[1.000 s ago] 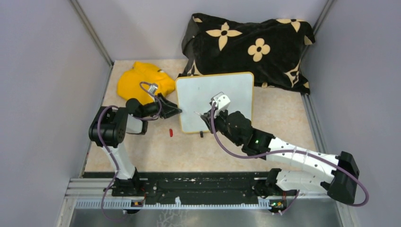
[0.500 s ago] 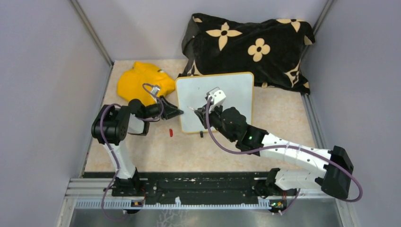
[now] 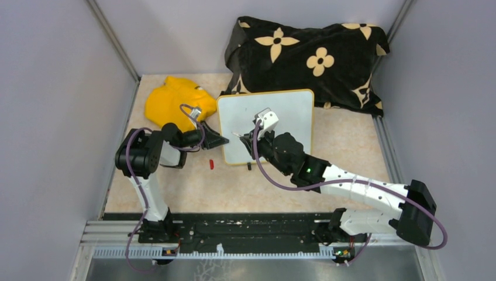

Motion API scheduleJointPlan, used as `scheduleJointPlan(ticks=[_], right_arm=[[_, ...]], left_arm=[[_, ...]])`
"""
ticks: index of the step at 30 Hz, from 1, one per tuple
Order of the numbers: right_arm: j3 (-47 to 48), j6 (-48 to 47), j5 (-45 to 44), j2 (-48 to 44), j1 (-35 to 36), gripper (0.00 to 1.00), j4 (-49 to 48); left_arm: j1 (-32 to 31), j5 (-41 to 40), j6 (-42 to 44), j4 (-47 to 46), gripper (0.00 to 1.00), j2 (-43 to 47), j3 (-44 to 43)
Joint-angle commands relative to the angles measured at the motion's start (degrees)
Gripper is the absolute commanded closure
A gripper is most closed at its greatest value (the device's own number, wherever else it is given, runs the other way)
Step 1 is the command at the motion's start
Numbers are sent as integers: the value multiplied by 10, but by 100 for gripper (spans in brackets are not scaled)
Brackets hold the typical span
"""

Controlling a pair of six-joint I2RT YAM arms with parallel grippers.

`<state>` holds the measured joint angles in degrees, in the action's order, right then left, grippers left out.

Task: Write a sentence on the whiteboard

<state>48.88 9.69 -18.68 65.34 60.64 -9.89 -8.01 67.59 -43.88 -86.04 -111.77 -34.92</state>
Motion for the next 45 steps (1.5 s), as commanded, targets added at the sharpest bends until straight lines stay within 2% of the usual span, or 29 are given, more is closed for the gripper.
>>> scheduleJointPlan(ticks=[1,7,15,28,36,45], right_arm=[[35,4,0,3,4,100,-32],[37,-7,-14,12,4,100,-42],[46,-15,-70,37,5,100,-61],[90,-32,-110,114,4,100,-94],[95,-47,-152,138,4,100,-129],[106,-47,-152,157,-10,100,-150]], left_arm=[[-3,11,5,-16,76,-11,-8],[-3,11,3,-26,87,-11,-7],[-3,9,4,-32,93,-11,-5],[-3,8,4,-41,100,-10,-2],[-3,9,5,-43,100,-9,-1],[-3,9,7,-44,100,-8,-1]])
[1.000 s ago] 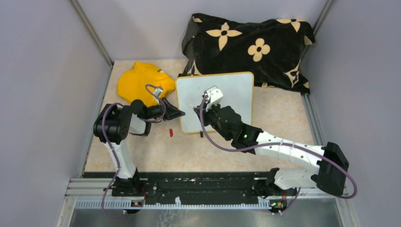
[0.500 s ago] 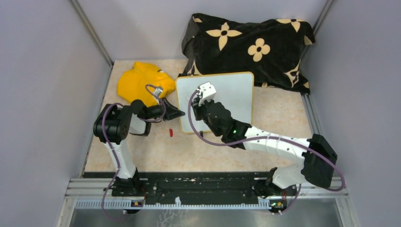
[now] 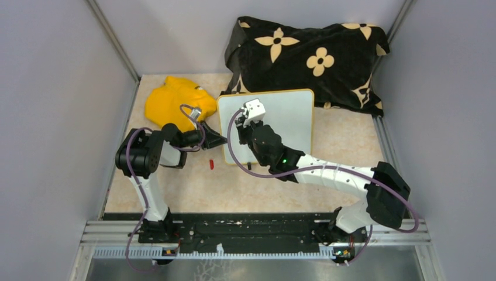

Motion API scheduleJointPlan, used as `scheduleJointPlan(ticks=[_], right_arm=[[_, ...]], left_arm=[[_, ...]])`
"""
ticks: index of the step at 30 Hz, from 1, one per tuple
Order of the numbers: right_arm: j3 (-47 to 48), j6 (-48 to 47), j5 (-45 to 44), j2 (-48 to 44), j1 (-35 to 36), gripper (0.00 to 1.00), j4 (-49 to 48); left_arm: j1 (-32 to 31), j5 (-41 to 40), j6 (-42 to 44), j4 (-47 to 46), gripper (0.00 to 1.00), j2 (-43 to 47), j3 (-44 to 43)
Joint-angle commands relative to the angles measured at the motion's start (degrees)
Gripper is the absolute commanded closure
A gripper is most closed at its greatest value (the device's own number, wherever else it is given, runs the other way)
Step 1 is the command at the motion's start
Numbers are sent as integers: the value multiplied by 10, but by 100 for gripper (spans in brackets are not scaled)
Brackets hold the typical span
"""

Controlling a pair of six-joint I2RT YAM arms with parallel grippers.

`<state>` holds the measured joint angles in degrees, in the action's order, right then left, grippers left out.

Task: Write a sentence on the whiteboard

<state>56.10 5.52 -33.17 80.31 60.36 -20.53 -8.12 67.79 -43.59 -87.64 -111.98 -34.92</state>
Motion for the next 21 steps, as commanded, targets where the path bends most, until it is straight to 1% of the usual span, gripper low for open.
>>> scheduleJointPlan(ticks=[1,21], right_arm=[[36,-5,-4,10,-9,100,-43],[39,22,11,35,-38,100,-42]], left_arm=[[-2,7,4,-28,100,-7,-1],[-2,4,3,-32,100,-6,2]])
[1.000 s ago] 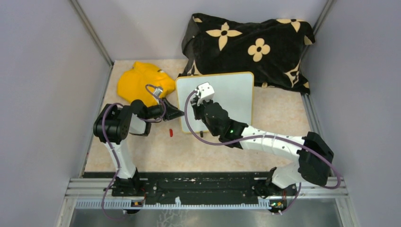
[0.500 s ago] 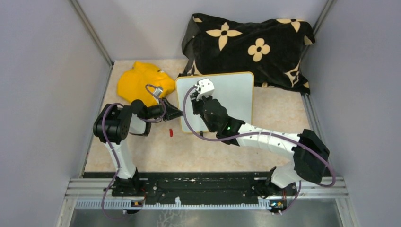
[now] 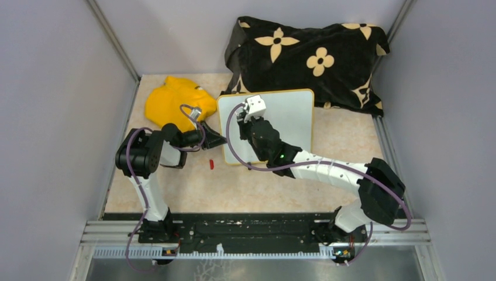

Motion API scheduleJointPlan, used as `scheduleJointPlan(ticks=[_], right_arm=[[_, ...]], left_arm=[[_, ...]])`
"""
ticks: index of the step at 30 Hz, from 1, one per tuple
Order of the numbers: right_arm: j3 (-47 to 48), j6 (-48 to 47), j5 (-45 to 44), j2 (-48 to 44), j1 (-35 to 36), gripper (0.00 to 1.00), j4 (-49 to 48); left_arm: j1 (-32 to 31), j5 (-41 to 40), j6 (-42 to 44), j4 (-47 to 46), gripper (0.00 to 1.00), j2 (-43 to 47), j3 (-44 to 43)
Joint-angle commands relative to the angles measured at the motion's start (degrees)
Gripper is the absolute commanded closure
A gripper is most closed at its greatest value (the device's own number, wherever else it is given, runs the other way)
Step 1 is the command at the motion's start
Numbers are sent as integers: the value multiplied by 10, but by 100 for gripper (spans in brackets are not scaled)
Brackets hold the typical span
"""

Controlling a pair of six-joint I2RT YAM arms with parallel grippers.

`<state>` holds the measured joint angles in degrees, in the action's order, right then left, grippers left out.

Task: Write a sentence on the whiteboard

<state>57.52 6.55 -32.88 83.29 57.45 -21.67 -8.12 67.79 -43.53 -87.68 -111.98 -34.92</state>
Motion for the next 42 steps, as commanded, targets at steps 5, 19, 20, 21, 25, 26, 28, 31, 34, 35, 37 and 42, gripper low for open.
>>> scheduleJointPlan(ticks=[5,19,20,21,25,26,28,31,34,35,37,42], right_arm=[[24,21,11,9,-15,100,-24],[-5,44,4,5,-21,100,-4],[-7,45,3,3,-22,100,-2],[-9,46,2,2,-22,100,0],[-17,50,-1,-1,-24,100,6],[-19,51,-1,-3,-23,100,7],[-23,53,-2,-7,-24,100,10],[-32,56,-6,-12,-24,100,13],[-40,59,-11,-18,-25,100,19],[-43,59,-12,-20,-25,100,20],[-48,61,-15,-24,-26,100,22],[-56,63,-20,-33,-27,100,31]], left_arm=[[-2,2,3,-34,100,-6,3],[-2,2,3,-36,100,-7,3],[-2,2,3,-36,100,-7,3],[-2,2,2,-36,100,-7,3],[-2,2,3,-36,100,-7,4],[-2,2,4,-36,100,-7,4],[-2,2,4,-36,100,-7,4],[-2,2,4,-35,100,-7,4],[-2,2,5,-36,100,-6,4],[-2,2,5,-36,100,-6,4],[-2,2,5,-36,100,-6,5],[-2,2,6,-36,100,-6,5]])
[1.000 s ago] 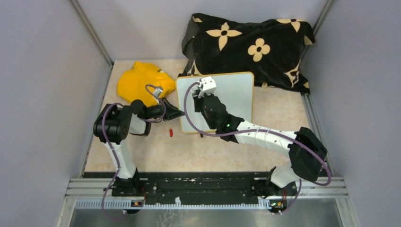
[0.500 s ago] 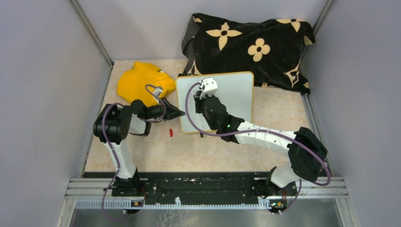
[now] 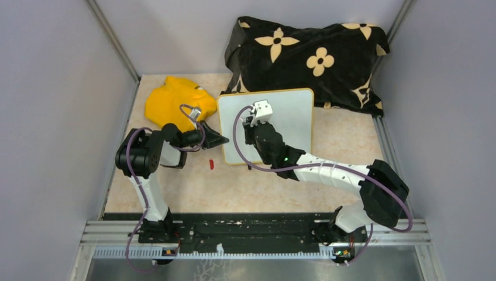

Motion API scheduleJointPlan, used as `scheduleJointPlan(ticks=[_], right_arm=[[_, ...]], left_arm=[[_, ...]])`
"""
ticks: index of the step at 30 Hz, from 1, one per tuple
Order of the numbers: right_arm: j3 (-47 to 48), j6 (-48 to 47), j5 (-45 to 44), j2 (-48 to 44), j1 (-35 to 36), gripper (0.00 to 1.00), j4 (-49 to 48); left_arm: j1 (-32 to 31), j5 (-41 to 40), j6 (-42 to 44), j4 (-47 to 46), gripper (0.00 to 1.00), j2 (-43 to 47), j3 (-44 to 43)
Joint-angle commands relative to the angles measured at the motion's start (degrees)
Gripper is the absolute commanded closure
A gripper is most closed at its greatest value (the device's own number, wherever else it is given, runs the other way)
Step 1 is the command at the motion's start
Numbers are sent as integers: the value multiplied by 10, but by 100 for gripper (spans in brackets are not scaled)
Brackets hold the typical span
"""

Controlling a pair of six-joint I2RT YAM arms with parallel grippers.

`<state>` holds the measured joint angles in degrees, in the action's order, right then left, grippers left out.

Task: Write a sentence on the whiteboard

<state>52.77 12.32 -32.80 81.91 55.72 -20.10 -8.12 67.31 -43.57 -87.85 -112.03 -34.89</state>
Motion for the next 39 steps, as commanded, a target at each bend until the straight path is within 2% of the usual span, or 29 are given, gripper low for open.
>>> scheduleJointPlan(ticks=[1,7,17,24,39], right_arm=[[-10,5,-21,-20,-10,100,18],[-14,8,-15,-32,-11,100,21],[-13,-5,31,-93,-12,100,-28],[20,-1,32,-66,-34,100,-6],[20,14,50,-38,-38,100,-13]], left_arm=[[-2,7,6,-35,100,-6,5],[-2,7,7,-35,100,-6,5],[-2,7,6,-35,100,-6,4],[-2,7,7,-34,100,-6,5],[-2,7,7,-34,100,-6,5]])
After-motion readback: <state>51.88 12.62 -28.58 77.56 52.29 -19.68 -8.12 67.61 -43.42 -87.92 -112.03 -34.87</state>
